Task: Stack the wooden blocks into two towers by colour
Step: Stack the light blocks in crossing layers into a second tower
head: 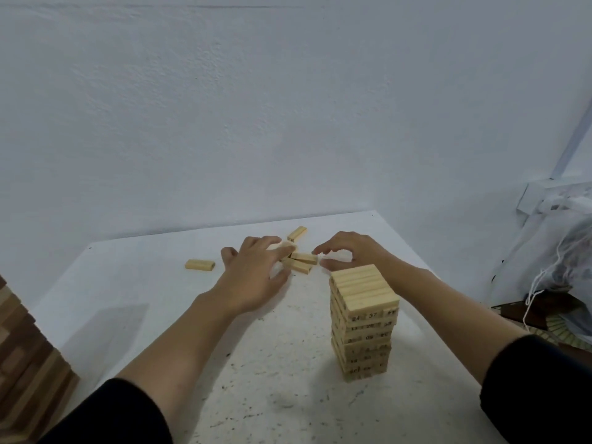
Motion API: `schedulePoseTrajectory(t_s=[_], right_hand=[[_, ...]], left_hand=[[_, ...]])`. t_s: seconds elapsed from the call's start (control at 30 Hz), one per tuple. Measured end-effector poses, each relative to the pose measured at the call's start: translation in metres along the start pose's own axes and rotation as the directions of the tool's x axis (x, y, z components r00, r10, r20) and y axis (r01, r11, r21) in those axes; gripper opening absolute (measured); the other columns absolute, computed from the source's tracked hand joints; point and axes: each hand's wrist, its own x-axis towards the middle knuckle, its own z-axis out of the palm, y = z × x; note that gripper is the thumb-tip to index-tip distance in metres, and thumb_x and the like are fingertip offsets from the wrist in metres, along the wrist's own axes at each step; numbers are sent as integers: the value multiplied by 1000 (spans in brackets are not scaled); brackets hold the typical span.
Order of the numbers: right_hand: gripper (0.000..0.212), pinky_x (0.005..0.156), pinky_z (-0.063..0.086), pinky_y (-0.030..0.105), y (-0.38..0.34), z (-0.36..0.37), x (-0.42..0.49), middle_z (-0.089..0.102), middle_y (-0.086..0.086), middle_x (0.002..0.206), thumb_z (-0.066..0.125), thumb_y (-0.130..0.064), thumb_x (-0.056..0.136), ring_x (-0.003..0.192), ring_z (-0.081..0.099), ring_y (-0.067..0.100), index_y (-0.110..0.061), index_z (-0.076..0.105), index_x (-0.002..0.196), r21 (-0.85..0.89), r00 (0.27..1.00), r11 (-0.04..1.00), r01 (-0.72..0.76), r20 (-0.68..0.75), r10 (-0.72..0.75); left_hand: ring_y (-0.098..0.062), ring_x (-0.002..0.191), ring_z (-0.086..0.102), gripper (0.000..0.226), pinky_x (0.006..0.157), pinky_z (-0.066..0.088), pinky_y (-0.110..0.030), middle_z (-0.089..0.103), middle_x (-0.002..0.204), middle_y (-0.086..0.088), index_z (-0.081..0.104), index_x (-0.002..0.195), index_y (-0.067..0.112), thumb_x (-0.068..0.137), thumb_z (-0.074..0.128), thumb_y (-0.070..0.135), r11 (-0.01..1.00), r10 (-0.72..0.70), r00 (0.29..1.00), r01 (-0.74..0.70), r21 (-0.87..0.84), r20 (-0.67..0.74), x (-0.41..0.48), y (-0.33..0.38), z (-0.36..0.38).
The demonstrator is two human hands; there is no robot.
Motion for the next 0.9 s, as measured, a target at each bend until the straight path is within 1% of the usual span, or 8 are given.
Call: schedulePoseTrajectory(t_s=[0.07, 0.13, 0.3, 0.47, 0.53, 0.63, 0.73, 0.9], right_hand=[[43, 90, 31, 14, 8, 9, 11, 55, -33, 106, 54, -65, 89, 108, 53, 3, -38, 71, 119, -43, 999, 999, 29, 16, -29], [53, 90, 31, 19, 13, 13, 19, 57, -27, 110, 47, -67, 86, 108, 52, 3, -34, 72, 120, -41, 999, 998, 40, 34, -39], [51, 90, 40, 27, 9, 18, 25, 69, -12, 118, 47, -57, 88, 105, 59, 8, -26, 75, 117, 35, 995, 997, 64, 80, -67], [49, 84, 47, 30, 8, 24, 25, 71, -18, 111, 46, -51, 87, 99, 65, 8, -23, 77, 114, 122, 995, 990, 74, 51, -80], [39, 90, 49, 32, 5, 23, 25, 71, -17, 113, 53, -44, 91, 103, 64, 7, -24, 76, 115, 133, 994, 987, 89, 46, -96], [20, 95, 42, 19, 5, 18, 24, 66, -24, 112, 61, -32, 100, 107, 59, -2, -32, 73, 116, 154, 993, 986, 65, 84, -78], [17, 78, 42, 6, 3, 10, 17, 69, -26, 106, 64, -28, 99, 104, 61, -7, -43, 71, 105, 221, 999, 975, 41, 10, -44], [15, 76, 47, 10, -31, -25, -6, 75, -13, 103, 64, -24, 99, 96, 66, -3, -24, 76, 109, 411, 999, 911, -29, -8, 35]], left_hand=[[-14, 143, 22, 42, 96, 21, -45, 29, 162, 16, 43, 147, 47, 105, 38, 48, 998, 41, 999, -41, 36, 4, 3, -1, 7], [-13, 142, 20, 39, 94, 20, -45, 28, 161, 20, 42, 144, 45, 105, 37, 47, 996, 73, 997, -73, 53, -3, 4, -2, 11], [-9, 136, 27, 32, 93, 17, -44, 44, 147, 25, 53, 133, 43, 107, 35, 46, 993, 74, 996, -69, 91, -45, 8, -7, 19], [-5, 132, 33, 32, 96, 13, -44, 55, 138, 25, 63, 129, 37, 106, 41, 43, 995, 74, 990, -64, 81, -122, 2, -5, 23], [-4, 129, 36, 31, 95, 13, -42, 59, 134, 25, 66, 124, 37, 105, 43, 43, 995, 78, 987, -67, 76, -142, 0, -5, 20], [-3, 122, 40, 33, 97, 15, -43, 61, 131, 26, 67, 124, 40, 104, 42, 46, 996, 67, 989, -58, 71, -132, -3, -8, 17], [-2, 117, 42, 32, 97, 16, -42, 64, 127, 24, 68, 122, 39, 103, 43, 48, 997, 57, 992, -51, 62, -114, -9, -12, 13], [-6, 109, 48, 24, 94, 15, -39, 62, 101, 20, 62, 103, 36, 101, 45, 52, 996, 39, 993, -29, 85, -111, -32, -19, 2]])
